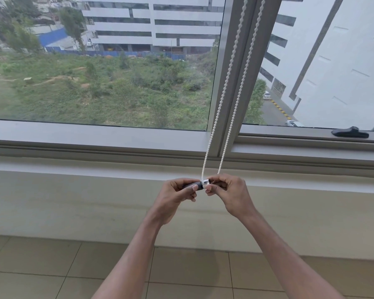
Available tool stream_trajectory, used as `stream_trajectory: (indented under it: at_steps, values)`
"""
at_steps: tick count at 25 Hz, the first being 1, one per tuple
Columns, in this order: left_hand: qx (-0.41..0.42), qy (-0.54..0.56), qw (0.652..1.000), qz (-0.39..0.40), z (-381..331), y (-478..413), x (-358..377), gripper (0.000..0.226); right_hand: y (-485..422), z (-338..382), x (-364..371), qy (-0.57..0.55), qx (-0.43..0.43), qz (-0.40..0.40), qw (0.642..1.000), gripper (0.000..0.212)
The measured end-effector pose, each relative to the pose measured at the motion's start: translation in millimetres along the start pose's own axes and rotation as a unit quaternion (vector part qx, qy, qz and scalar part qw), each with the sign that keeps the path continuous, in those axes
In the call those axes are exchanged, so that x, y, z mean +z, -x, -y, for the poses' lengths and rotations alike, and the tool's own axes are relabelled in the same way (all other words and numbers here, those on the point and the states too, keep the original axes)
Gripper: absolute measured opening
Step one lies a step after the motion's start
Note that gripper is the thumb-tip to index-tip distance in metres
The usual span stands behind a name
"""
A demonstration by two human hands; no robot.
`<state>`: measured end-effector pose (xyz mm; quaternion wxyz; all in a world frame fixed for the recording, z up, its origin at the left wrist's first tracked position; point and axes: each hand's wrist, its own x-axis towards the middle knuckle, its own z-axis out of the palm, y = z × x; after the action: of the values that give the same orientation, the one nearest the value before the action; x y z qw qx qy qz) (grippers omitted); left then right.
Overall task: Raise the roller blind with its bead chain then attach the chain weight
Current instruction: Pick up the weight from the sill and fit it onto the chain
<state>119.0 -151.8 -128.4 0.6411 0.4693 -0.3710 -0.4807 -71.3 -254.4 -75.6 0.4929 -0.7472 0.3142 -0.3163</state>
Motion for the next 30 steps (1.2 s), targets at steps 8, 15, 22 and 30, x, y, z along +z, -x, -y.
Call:
stream_trajectory:
  at_steps: [8,15,22,30]
  values:
    - [-0.031,-0.003,1.0,0.002,-5.4,2.4,1.0,0.037,5.3,2.0,2.4,-0.009,-0.007,-0.003,1.0,0.012]
    - [-0.033,-0.023,0.999,0.022,-5.9,0.2,-4.6,0.044,5.6,-1.8,2.5,-0.004,-0.004,0.007,1.0,0.02]
    - [-0.027,-0.036,0.999,0.016,0.6,-1.6,-5.6,0.033,3.6,-5.3,2.8,0.006,0.006,0.015,1.0,0.023]
    - [-0.014,-0.01,1.0,0.004,4.5,-0.1,-4.3,0.034,1.8,-3.1,4.0,0.014,0.006,0.019,1.0,0.021]
